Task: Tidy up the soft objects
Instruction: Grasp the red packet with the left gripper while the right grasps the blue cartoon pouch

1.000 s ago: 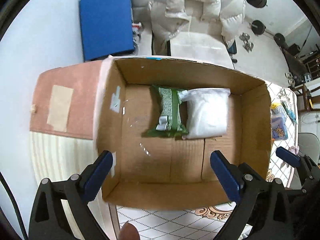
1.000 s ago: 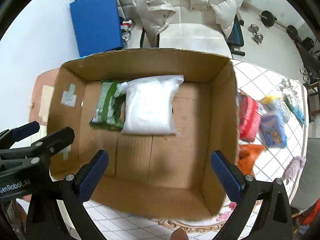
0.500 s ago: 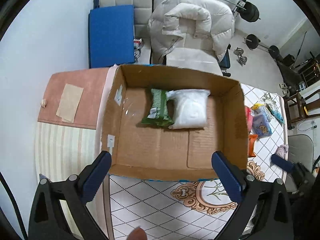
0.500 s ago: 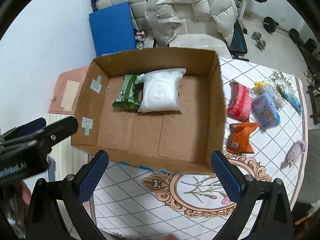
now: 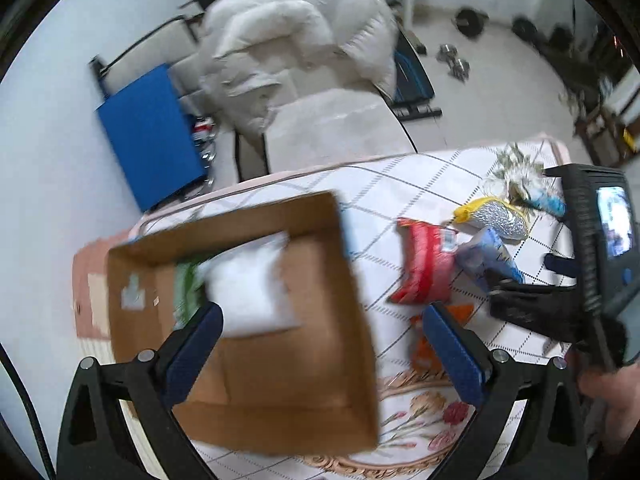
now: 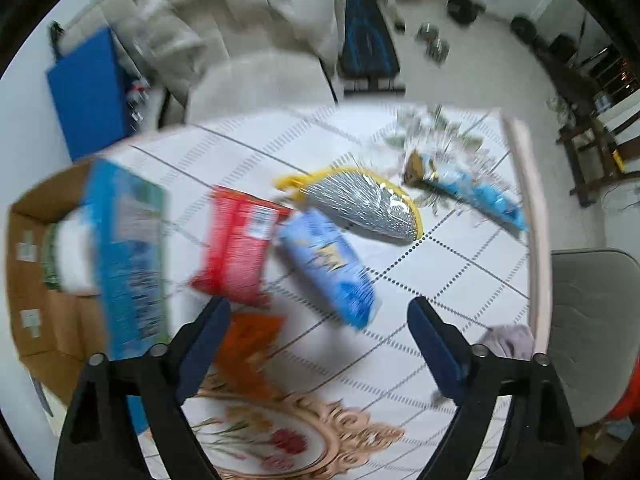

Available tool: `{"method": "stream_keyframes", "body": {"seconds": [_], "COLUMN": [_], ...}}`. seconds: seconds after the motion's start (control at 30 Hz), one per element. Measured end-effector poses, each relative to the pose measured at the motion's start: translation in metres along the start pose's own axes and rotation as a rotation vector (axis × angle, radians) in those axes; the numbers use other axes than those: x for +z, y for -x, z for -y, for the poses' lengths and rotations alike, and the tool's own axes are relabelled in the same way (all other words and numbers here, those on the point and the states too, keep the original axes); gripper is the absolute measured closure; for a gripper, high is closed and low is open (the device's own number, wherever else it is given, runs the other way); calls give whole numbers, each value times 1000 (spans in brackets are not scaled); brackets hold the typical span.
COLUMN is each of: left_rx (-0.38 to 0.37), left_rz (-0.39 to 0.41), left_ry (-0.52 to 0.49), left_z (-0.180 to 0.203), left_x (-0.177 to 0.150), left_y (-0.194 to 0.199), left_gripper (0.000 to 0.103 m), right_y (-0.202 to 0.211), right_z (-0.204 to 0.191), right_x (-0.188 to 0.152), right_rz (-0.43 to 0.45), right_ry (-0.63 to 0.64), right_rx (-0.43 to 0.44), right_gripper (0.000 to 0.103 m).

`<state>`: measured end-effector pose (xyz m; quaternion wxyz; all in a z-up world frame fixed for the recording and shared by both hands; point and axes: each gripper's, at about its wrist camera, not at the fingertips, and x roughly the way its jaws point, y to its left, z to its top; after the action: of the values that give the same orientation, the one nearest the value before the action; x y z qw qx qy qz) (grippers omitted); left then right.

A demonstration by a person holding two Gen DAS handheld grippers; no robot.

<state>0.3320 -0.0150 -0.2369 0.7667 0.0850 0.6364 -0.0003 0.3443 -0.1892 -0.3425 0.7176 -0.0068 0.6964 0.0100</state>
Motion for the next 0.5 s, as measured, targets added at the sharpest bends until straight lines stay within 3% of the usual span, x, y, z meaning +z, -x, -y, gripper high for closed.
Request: {"method": "stream_keyframes", "body": {"seconds": [0.03,0.1,0.2,0.27,0.37,0.43,0.47,0.5], "left_rx": [-7,-3,10,1,-26,-36,-34,-35], "left_rz": [-17,-61,-94,-131,-186,-235,-256,-270], "left_ry": [-10,-40,-101,-129,-137,-155,-159,-162], "left_z": [9,35,62,77,94,106,110,112], "left_x": [6,22,35,40,44,47,47,47], "left_y": [-7,-29,-52,-68,-89,-108,-116,-122], "left_gripper": [0,0,0,0,0,0,0,0], "right_y": [-15,-38,-52,-51,-50,-51,-52,-50], "right_z": [5,15,43,70,122,147,155,163], "right_x": [3,9,4,-3,-19,-25,-26,-27], "right_rz": [-27,-83,-124,-137,-154,-167,-178,-181], "right_ry": [3,6,-62,-135,-251,-285,-286,-286], "right_rx": [17,52,158,228,296,279,256,221], "right_gripper": [23,51,76,81,81,77,57,23]}}
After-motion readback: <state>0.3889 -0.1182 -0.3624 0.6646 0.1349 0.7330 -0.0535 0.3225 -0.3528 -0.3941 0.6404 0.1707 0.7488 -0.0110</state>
